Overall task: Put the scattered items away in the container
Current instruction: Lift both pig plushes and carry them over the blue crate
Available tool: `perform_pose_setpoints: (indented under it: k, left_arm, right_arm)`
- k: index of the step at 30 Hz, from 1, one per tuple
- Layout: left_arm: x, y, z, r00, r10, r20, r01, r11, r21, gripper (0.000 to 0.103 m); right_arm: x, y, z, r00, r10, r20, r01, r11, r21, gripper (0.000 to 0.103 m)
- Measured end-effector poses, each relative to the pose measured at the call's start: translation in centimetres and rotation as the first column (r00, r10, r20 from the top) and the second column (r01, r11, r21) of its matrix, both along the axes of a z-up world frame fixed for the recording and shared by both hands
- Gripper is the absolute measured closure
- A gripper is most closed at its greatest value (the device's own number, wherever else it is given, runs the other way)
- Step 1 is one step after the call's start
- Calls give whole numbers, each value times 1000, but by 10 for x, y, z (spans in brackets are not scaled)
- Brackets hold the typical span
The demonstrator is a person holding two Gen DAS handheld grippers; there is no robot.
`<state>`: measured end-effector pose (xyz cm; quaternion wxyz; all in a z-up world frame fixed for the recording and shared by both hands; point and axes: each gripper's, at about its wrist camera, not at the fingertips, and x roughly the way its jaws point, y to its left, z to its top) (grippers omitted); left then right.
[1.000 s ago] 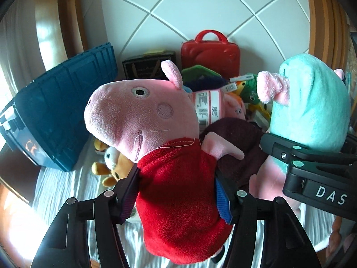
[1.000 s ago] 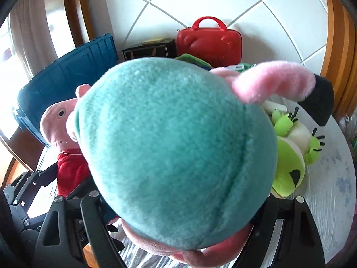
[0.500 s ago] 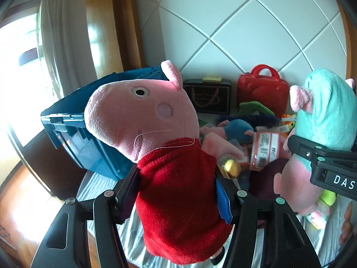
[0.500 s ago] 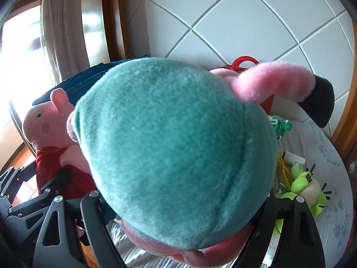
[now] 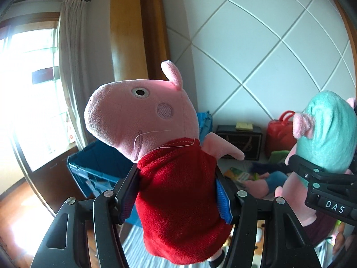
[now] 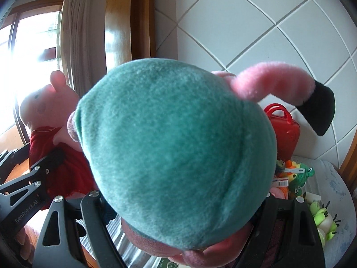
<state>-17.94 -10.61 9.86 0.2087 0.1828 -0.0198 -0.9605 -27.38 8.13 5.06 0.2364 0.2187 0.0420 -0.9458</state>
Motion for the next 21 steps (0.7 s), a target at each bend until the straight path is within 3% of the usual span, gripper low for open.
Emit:
perform_pose_setpoints:
  k: [4,11,15,21]
  left_arm:
    - [-16,-41,13,999,35,-10,-35,999,6,43]
    - [-59,-99,8,993,119,-6,-119,993,17,43]
    - [-80,-138,7,986,168,0,-168,985,22,43]
    - [-119,-191,0,987,160,31,-160,987,7,42]
  right_arm:
    - [-9,-37,22,999,19,-34,-20,1000,-21,18]
    - [-48,-96,41,990,111,-85,-114,993,-28,18]
    - [-70,-133,47,985,151,-86,-154,987,-35,18]
    - [-106,-191,53,983,172,-59,-175,982,-64,18]
